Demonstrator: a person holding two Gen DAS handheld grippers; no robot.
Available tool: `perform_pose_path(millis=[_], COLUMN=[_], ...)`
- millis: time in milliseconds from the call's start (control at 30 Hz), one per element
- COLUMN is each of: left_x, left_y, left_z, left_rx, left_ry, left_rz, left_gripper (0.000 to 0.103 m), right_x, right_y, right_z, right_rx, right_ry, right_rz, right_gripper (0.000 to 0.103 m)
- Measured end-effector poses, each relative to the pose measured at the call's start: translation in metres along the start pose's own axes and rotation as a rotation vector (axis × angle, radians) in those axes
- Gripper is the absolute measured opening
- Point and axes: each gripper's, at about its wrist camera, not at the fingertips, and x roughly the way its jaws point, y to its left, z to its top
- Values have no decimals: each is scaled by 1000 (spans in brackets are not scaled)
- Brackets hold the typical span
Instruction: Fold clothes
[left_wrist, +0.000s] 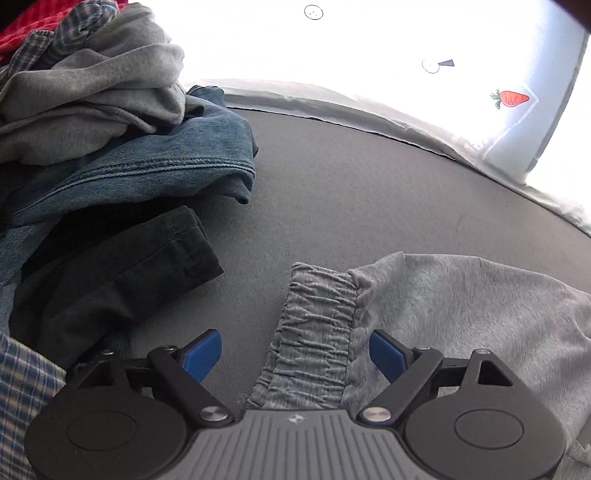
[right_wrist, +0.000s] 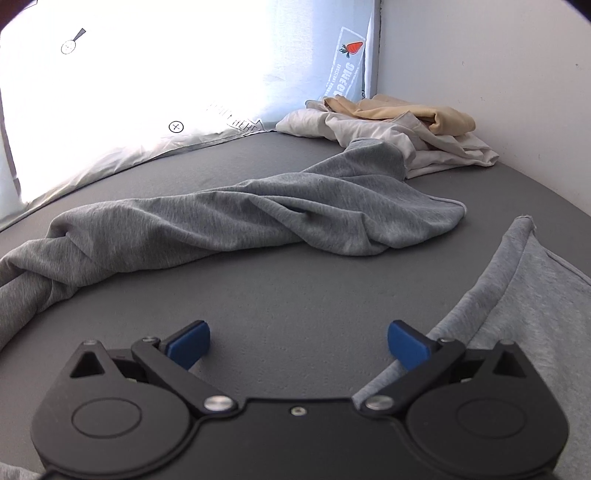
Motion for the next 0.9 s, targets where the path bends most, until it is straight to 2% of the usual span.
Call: perform_pose_path(millis=[133,200,233,300,333,367,467,567,633,733,800,867,900], left_x=[14,13,12,9,7,5,-3,-6,-2,13,13,1,-6], left_y=[-3,-4,-3,2,6,8,21,41,43,32,23,19,18], left_z=[4,4,5,6,7,8,16,24,25,25,25,28,28], left_rx=[0,5,-3,-38,-51,-54,-73,-130,-133,-67,-46,-82,-107], left_ry=[-23,-57,-72,-96,-110,-125,-174,-195,-178,-110,-96,-96,-108], left_rz=[-20,-23,-38,-53,-47,-24,70,113,121,151,175,154,141], left_gripper=[87,68,50,43,28,25,22,21,22,27,31,46,49], right_x=[0,0,0,0,0,0,0,0,0,0,0,0,0], right_y=[0,1,1,1,1,1,0,-1,-1,-2,-2,-1,-1], right_z=[-1,-1,-1,-1,-1,0,-1,-1,-1,-2,-2,-1,-1], right_rx=[-3,-4,-4,-4,-4,-5,-3,-2,-2,-3,-3,-3,-3], right_ry=[1,0,0,1,1,1,1,1,0,0,0,0,0], right_rz=[0,-2,-2,-3,-3,-3,-2,0,0,2,2,2,2], right_gripper=[103,103,103,103,103,103,103,103,103,103,103,103,103])
